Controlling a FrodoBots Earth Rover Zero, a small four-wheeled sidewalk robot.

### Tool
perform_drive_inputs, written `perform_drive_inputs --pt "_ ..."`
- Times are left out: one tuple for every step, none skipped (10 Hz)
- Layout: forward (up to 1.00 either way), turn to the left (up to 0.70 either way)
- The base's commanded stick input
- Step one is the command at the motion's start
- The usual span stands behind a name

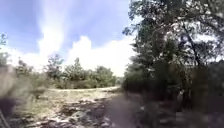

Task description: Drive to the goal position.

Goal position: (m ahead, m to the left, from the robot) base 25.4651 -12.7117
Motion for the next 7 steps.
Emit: perform_drive_inputs --pt "0.7 0.0" --pt "0.7 0.0" --pt "0.7 0.0" --pt "0.7 0.0" --pt "0.7 0.0" --pt "0.7 0.0" --pt "0.7 0.0"
